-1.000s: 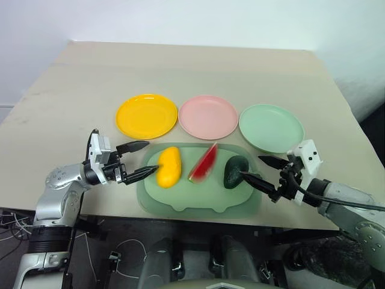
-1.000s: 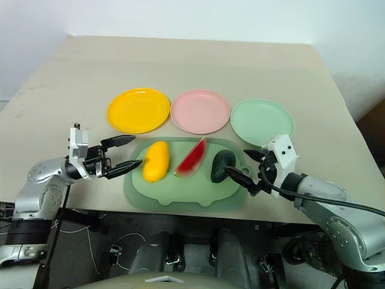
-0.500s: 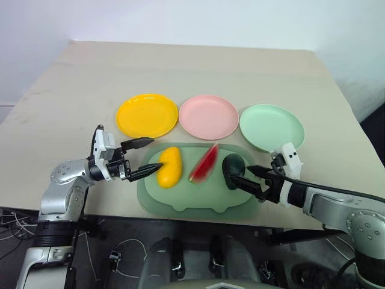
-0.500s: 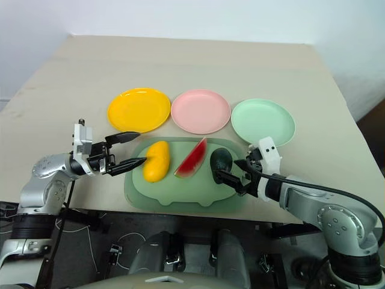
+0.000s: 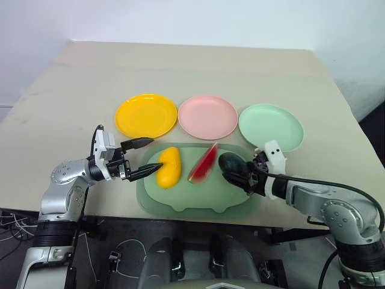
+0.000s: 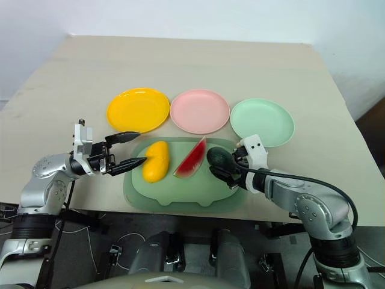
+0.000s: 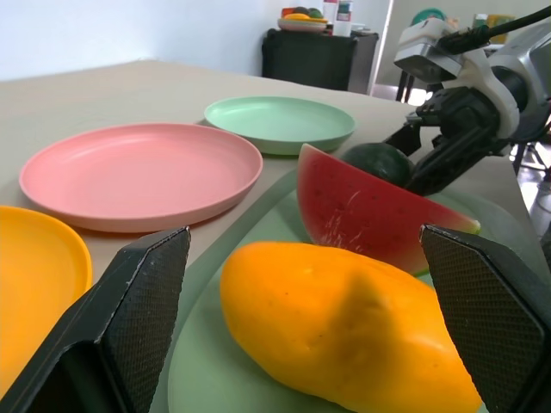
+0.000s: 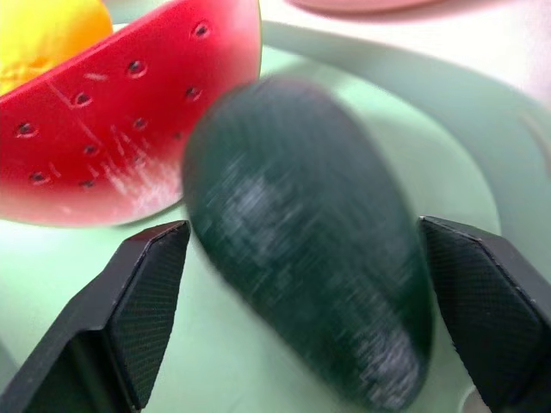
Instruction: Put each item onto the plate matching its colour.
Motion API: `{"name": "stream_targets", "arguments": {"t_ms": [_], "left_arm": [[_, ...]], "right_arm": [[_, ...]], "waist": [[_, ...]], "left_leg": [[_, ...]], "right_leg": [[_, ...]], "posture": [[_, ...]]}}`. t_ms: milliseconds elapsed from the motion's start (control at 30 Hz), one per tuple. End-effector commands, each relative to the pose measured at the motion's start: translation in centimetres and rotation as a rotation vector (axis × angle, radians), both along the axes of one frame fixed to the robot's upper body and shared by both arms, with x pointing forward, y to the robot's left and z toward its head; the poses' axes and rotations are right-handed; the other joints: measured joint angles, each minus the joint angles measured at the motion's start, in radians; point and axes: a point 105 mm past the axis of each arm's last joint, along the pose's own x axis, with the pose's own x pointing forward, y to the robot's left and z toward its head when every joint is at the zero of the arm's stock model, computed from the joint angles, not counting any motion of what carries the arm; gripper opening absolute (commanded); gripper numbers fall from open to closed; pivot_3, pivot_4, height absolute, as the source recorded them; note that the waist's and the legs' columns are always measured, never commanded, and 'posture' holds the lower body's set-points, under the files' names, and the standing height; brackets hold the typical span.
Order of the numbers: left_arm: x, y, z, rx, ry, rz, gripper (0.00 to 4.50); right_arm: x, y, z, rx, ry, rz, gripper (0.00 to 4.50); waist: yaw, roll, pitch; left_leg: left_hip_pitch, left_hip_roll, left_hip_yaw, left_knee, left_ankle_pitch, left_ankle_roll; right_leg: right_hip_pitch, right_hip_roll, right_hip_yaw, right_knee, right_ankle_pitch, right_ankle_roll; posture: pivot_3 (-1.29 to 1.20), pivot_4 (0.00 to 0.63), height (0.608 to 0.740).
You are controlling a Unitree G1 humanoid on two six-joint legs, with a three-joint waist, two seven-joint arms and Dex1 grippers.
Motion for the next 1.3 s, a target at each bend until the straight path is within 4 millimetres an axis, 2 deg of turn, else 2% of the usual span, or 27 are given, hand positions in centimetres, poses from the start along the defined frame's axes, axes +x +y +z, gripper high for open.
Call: {"name": "stream_targets", "arguments": {"t_ms": [33,100,233,300,433,533,733,867,933,1033,1100,1200,1300], "left_arm": [[-0.1,0.1,0.8,0.006,-0.047,0.009,4.5],[-0.1,0.2,0.8,0.009,-0.049,0.017,4.5],[-0.1,0.5,0.8,0.008,-0.051,0.031,4.5],[-0.1,0.8,0.8,0.01,-0.053,0.04,4.5],[-0.3,1.3,0.7,0.011,-0.058,0.057,4.5],[-0.5,1.5,0.5,0.013,-0.059,0.067,4.5],[-1.0,1.7,0.6,0.013,-0.067,0.089,4.5],[-1.3,1.9,0.6,0.012,-0.069,0.106,4.5],[-1.5,1.9,0.7,0.013,-0.071,0.116,4.5],[-1.6,2.1,0.9,0.014,-0.072,0.127,4.5],[-1.7,2.2,0.9,0.014,-0.071,0.13,4.5],[-1.6,2.0,1.2,0.0,-0.07,0.132,4.5],[-1.7,1.8,1.4,-0.004,-0.07,0.129,4.5]], "right_arm": [[-0.1,0.4,1.4,0.007,-0.078,0.044,3.22],[-0.3,0.4,1.6,0.007,-0.088,0.064,2.86],[-0.8,0.5,3.0,0.026,-0.124,0.114,2.85],[-0.4,-0.1,4.3,0.033,-0.16,0.108,2.85],[1.8,-2.2,7.0,0.002,-0.262,0.037,2.85],[4.5,-4.6,8.3,-0.015,-0.306,-0.075,2.85],[9.1,-9.4,6.2,-0.241,-0.253,-0.292,2.85],[10.9,-10.8,4.9,-0.33,-0.205,-0.365,2.85],[11.5,-10.8,4.6,-0.349,-0.202,-0.369,2.85],[11.6,-9.7,4.7,-0.336,-0.204,-0.311,3.8],[11.3,-9.3,4.5,-0.39,-0.217,-0.265,4.44],[11.3,-9.4,4.5,-0.421,-0.208,-0.272,4.48],[10.9,-11.0,7.0,-0.428,-0.232,-0.368,4.48]], "waist": [[-0.001,0.0,0.0],[-0.002,0.0,0.0],[-0.01,0.0,0.0],[-0.012,0.0,0.0],[-0.016,0.0,0.0],[-0.016,0.0,0.0],[-0.016,0.0,0.0],[-0.021,0.001,0.001],[-0.022,0.001,0.001],[-0.022,0.001,0.001],[-0.022,0.001,0.001],[-0.019,0.002,0.001],[-0.018,0.002,0.001]], "left_leg": [[0.0,0.0,0.0,0.0,0.0,0.0],[0.0,0.0,0.0,0.0,0.0,0.0],[0.0,0.0,0.0,0.0,0.0,0.0],[0.0,0.0,0.0,0.0,0.0,0.0],[0.0,0.0,0.0,0.0,0.0,0.0],[0.0,0.0,0.0,0.0,0.0,0.0],[-0.001,0.0,0.001,0.0,0.0,0.0],[-0.001,0.0,0.002,0.0,0.001,-0.001],[-0.001,0.0,0.002,0.0,0.001,-0.001],[-0.001,0.0,0.002,0.0,0.001,-0.001],[-0.001,0.0,0.002,0.0,0.001,-0.002],[-0.001,0.0,0.002,0.0,0.001,-0.002],[-0.002,0.0,0.002,0.0,0.001,-0.002]], "right_leg": [[0.0,0.0,0.0,0.0,0.0,0.0],[0.0,0.0,0.0,0.0,0.0,0.0],[0.0,0.0,0.0,0.0,0.0,0.0],[0.0,0.0,0.0,0.0,0.0,0.0],[0.0,0.0,0.0,0.0,0.0,0.0],[0.0,0.0,0.0,0.0,0.0,0.0],[-0.002,0.0,0.0,0.0,0.002,-0.003],[-0.003,-0.001,0.001,0.002,0.002,-0.003],[-0.004,-0.001,0.001,0.002,0.002,-0.003],[-0.004,0.0,0.001,0.003,0.003,-0.001],[-0.004,0.0,0.001,0.004,0.003,-0.001],[-0.004,-0.001,0.001,0.004,0.001,-0.001],[-0.004,-0.001,0.001,0.003,0.001,-0.002]], "posture": [[0.0,0.15,0.696],[0.0,0.15,0.696],[0.0,0.15,0.696],[0.0,0.15,0.696],[0.0,0.15,0.696],[0.0,0.15,0.696],[0.0,0.15,0.696],[0.0,0.15,0.696],[0.0,0.15,0.696],[0.0,0.15,0.696],[0.0,0.15,0.696],[0.0,0.15,0.696],[0.0,0.15,0.696]]}}
